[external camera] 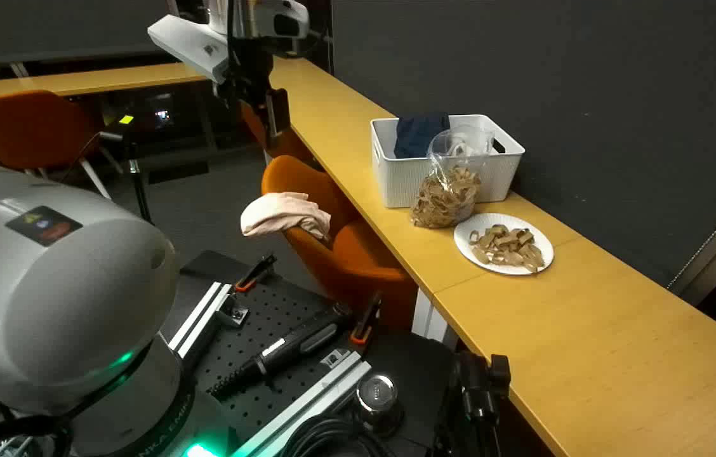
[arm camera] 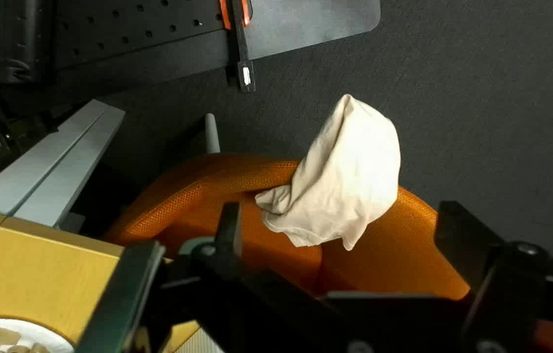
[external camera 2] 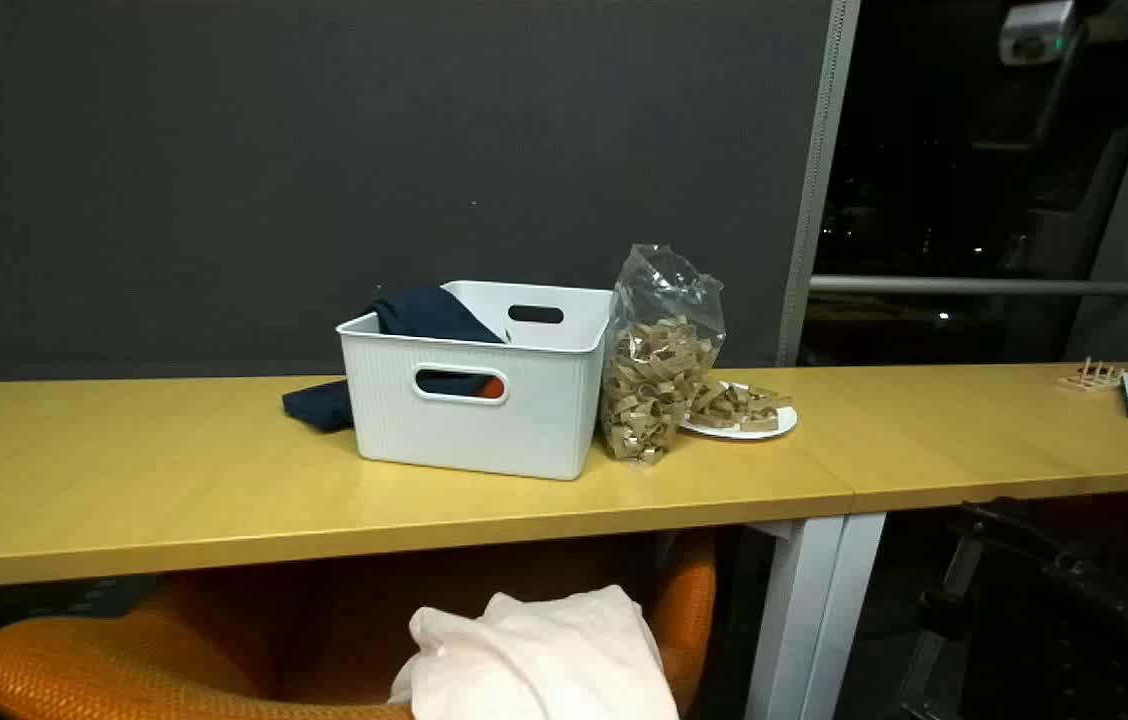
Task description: Put the pink shirt into the basket then take the blue shirt out
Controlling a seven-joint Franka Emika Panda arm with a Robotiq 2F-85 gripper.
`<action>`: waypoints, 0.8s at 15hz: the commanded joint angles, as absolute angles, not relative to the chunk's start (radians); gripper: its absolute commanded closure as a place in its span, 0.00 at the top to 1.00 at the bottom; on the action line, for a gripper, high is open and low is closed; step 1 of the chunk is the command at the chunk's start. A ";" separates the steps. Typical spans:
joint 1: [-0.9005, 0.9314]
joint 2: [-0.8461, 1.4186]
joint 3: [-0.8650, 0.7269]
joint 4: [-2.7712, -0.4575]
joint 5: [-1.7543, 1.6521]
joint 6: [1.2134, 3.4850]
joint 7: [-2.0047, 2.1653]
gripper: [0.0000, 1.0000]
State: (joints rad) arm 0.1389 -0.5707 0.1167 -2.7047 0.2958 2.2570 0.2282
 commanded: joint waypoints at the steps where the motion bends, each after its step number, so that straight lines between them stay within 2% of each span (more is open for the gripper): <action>1: 0.136 -0.571 0.119 -2.703 0.297 2.254 0.227 1.00; 12: 0.118 -0.518 0.114 -2.666 0.273 2.289 0.210 1.00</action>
State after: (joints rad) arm 0.1369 -0.5696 0.1167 -2.7043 0.2938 2.2573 0.2280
